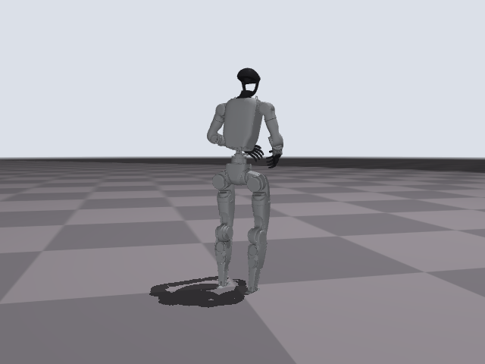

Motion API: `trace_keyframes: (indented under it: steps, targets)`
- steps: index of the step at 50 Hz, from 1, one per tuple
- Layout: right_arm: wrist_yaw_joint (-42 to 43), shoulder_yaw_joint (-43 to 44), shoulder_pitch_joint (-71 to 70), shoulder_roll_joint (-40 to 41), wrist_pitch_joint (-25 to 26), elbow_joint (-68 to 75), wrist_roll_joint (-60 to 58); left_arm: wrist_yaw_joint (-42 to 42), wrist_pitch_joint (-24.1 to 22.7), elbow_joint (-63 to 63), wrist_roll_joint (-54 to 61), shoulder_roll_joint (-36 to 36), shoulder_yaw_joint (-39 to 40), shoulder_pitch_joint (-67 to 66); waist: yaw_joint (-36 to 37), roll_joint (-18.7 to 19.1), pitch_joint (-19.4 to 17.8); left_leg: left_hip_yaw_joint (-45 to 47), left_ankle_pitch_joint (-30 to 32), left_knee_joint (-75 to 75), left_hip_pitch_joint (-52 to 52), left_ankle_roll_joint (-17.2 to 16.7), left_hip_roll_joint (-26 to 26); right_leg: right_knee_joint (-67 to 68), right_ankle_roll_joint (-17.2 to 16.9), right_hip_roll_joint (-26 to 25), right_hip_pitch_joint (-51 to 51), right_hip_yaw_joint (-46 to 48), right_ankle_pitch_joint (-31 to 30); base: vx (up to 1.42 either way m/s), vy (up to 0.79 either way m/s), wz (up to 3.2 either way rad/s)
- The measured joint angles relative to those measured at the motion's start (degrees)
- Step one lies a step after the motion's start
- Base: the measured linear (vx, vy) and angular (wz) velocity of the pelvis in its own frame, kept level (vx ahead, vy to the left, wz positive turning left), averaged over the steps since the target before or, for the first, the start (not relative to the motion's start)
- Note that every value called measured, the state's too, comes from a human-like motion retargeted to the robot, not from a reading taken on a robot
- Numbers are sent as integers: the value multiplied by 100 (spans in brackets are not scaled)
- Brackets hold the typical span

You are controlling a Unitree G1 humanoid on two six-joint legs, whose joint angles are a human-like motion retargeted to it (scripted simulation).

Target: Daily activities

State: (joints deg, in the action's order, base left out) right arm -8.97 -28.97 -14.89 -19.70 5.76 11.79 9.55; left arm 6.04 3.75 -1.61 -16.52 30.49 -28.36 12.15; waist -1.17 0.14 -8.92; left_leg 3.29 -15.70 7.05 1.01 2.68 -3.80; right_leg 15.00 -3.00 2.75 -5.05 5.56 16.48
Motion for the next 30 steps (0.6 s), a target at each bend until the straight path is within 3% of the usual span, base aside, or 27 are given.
trace_keyframes:
  steps: [18,30]
  targets:
    - [-576,-152,-182,-410,110,-151,-1188,333,-7,19,-578,97,125,46,123,-26,142,41,-370,751,403,83,97,-1,-24,-77,-62,-13,-27,1,0,0]
    - [-385,543,-1115,-382,253,-1361,-968,185,229,-46,-152,-7,526,966,186,3,207,19,-505,1151,468,128,92,187,-44,-55,-28,-23,97,0,0,0]
